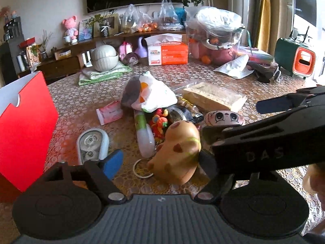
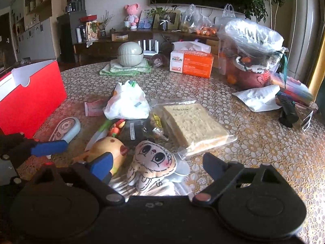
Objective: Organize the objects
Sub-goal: 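Grasp the spotted potato toy with the left tool while the right tool grasps the white face plush, then carry both held toys over the red box with both tools, then open both tools to drop the toys into the red box, then withdraw both tools from the box back toward the table items, then grasp the grey tape dispenser with the left tool while the right tool grasps the silver tin, then carry the tape dispenser and silver tin over the red box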
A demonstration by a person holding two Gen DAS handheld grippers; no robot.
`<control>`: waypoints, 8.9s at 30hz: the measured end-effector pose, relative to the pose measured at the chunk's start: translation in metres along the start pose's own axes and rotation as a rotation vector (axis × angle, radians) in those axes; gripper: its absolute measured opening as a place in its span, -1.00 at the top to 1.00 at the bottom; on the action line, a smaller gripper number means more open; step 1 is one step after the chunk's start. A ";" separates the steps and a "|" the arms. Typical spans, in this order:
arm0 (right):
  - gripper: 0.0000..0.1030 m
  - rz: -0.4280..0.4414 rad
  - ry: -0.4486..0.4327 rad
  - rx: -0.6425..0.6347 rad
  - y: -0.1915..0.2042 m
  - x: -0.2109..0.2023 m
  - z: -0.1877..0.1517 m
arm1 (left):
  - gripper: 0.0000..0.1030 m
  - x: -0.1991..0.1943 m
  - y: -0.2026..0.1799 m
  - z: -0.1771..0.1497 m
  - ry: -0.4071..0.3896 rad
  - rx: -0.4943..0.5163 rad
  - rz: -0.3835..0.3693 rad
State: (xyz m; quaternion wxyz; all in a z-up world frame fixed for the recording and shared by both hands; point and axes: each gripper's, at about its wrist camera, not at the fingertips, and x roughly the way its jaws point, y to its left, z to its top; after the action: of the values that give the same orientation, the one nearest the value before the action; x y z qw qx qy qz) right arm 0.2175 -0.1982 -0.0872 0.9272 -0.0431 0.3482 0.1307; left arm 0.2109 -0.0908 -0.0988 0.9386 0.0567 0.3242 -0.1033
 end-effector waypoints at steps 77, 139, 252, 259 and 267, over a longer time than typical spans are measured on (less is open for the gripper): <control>0.34 0.335 0.171 -0.354 0.292 0.054 0.116 | 0.10 -0.084 0.325 0.038 0.172 -0.204 0.225; -0.40 0.386 -0.004 -0.207 0.193 -0.095 0.093 | -0.26 -0.155 0.245 0.059 0.112 -0.233 0.191; 0.25 0.190 0.022 0.192 -0.025 -0.058 0.003 | 0.11 -0.026 0.062 0.009 0.053 -0.196 0.077; 0.25 0.223 -0.027 0.085 0.012 -0.097 0.016 | 0.11 -0.070 0.063 0.011 0.033 -0.220 0.029; 0.25 0.277 -0.074 -0.019 0.059 -0.124 0.034 | 0.11 -0.123 0.082 0.016 -0.011 -0.234 0.025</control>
State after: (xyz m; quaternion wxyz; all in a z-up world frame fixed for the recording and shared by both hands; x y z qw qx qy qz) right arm 0.1332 -0.1620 0.0208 0.9119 0.0015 0.3154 0.2624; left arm 0.1451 0.0052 -0.0067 0.9418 -0.0497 0.3283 -0.0532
